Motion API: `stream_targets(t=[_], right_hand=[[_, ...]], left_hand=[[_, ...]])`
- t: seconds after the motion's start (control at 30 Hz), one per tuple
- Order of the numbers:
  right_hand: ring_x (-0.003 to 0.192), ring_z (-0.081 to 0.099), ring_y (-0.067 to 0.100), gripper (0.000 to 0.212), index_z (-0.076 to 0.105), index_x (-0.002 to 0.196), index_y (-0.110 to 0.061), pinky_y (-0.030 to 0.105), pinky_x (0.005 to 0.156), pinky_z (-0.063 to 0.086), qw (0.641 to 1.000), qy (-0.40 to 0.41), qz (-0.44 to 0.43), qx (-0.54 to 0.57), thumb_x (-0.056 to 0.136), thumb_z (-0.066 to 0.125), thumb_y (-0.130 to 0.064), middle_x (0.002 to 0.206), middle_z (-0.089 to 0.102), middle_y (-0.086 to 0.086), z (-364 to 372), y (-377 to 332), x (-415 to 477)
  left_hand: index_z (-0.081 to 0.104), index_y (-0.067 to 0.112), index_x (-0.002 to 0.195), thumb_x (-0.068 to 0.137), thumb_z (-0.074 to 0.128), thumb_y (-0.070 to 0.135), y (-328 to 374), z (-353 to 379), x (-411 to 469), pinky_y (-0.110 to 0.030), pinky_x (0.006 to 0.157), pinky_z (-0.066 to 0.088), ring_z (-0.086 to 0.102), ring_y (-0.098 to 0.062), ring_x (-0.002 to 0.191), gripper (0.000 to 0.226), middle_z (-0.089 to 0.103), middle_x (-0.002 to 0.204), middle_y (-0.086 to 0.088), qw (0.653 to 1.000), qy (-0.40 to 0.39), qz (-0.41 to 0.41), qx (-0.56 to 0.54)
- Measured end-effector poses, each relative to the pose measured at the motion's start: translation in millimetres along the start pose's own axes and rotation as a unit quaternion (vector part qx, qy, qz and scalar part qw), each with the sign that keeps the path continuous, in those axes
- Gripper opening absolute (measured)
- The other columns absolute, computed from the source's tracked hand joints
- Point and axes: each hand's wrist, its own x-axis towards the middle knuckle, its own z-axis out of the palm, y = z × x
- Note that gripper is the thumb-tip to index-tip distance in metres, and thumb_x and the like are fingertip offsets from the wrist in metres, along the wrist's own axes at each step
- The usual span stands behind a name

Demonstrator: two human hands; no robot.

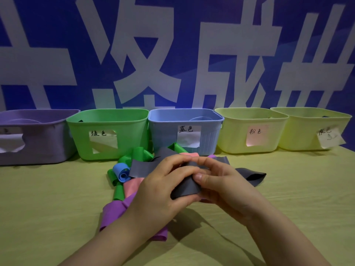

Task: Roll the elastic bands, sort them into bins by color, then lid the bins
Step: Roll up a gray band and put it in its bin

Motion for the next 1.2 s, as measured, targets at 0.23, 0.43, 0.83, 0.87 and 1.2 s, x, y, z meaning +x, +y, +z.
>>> stream_targets(t=[0.23,0.43,0.83,0.87,1.2], right_hand=[[0.083,0.066,0.022,0.041,0.057,0.115,-0.003,0.028,0.067,0.055,0.996,-0.062,0.006,0.071,0.075,0.055,-0.005,0.095,0.067,0.014,-4,1,1],[0.082,0.067,0.024,0.035,0.063,0.109,-0.002,0.028,0.063,0.055,0.989,-0.087,0.009,0.118,0.075,0.054,-0.003,0.096,0.066,0.018,-5,-1,-1],[0.098,0.064,0.031,0.059,0.059,0.12,-0.006,0.034,0.075,0.054,0.998,-0.044,-0.002,0.047,0.064,0.079,-0.004,0.117,0.061,0.024,-7,1,2],[0.093,0.065,0.028,0.061,0.058,0.12,-0.006,0.031,0.072,0.055,0.997,-0.044,-0.001,0.056,0.063,0.081,-0.006,0.111,0.064,0.021,-7,0,2],[0.069,0.067,0.011,0.032,0.059,0.111,0.0,0.017,0.055,0.051,0.993,-0.052,-0.007,0.109,0.079,0.057,-0.003,0.085,0.069,0.008,1,-11,-6]], left_hand=[[0.046,0.025,0.085,0.066,0.069,0.042,-1,-2,-1,-0.002,0.09,0.031,0.042,0.017,0.111,0.034,0.047,0.119,0.021,0.999,0.012,-0.025,-0.027],[0.051,0.026,0.088,0.07,0.07,0.039,-4,-5,-1,-0.006,0.093,0.033,0.046,0.009,0.114,0.029,0.047,0.124,0.021,0.999,0.014,-0.01,-0.03],[0.054,0.025,0.098,0.08,0.06,0.047,-1,-3,-2,-0.019,0.111,0.023,0.04,0.004,0.127,0.03,0.044,0.134,0.016,1.0,0.006,0.009,-0.013],[0.055,0.024,0.101,0.085,0.054,0.05,-1,-4,-2,-0.02,0.112,0.021,0.037,0.002,0.13,0.03,0.042,0.136,0.015,1.0,0.002,0.007,-0.021],[0.059,0.048,0.11,0.084,0.049,0.027,0,-1,-2,-0.018,0.099,0.039,0.046,-0.001,0.125,0.035,0.05,0.132,0.025,0.966,0.034,-0.126,-0.221]])
